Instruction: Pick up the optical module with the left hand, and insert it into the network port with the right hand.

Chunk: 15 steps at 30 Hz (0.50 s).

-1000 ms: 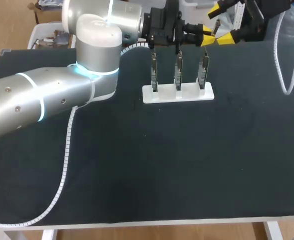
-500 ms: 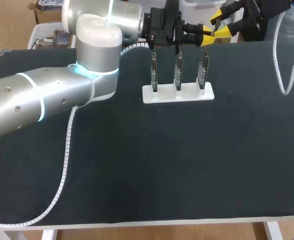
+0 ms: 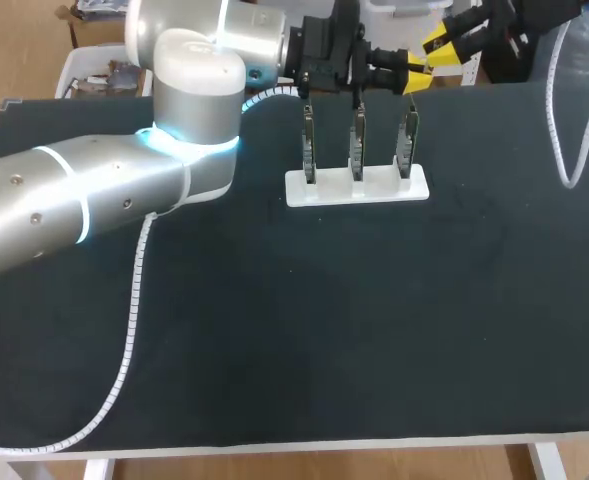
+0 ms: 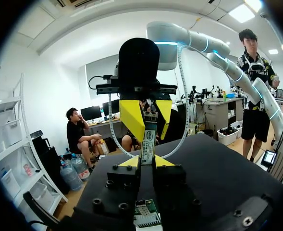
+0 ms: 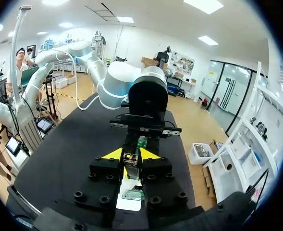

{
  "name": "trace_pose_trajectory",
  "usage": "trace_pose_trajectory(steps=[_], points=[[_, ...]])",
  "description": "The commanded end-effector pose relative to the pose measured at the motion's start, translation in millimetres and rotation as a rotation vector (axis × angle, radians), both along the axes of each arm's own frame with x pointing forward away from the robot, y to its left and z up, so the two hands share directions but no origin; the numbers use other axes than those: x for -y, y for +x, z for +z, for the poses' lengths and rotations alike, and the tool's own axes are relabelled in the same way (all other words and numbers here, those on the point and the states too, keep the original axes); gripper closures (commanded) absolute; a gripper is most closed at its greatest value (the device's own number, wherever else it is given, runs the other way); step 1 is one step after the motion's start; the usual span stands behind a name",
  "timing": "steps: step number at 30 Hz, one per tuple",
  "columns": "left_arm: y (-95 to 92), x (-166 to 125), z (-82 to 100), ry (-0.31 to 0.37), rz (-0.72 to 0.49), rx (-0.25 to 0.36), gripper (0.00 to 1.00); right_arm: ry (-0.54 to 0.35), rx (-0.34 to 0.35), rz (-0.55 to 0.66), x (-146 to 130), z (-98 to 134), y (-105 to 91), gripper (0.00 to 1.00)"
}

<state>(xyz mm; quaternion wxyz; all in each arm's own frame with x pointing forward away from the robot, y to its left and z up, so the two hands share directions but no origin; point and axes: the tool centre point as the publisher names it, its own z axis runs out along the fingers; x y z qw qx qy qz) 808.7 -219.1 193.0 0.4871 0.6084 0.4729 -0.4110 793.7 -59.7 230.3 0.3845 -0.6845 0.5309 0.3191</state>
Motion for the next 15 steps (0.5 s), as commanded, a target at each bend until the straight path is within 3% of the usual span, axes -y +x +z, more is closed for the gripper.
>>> trace_pose_trajectory(steps=[1, 5, 6, 7, 15], points=[[5.1, 0.3, 1.5, 0.003, -0.002, -0.001, 1.00, 0.001, -0.002, 0.002, 0.5, -1.1, -2.4, 1.00], [5.1, 0.3, 1.5, 0.003, -0.002, -0.001, 1.00, 0.001, -0.002, 0.002, 0.5, -1.1, -2.4, 1.00], [5.1, 0.3, 1.5, 0.003, -0.002, -0.001, 0.81, 0.001, -0.002, 0.002, 0.5, -1.1, -2.4, 1.00], [5.1, 0.3, 1.5, 0.003, -0.002, -0.001, 0.00, 0.001, -0.002, 0.002, 0.5, -1.1, -2.4, 1.00], [5.1, 0.3, 1.5, 0.003, -0.002, -0.001, 0.00, 0.001, -0.002, 0.002, 0.5, -1.1, -2.4, 1.00]])
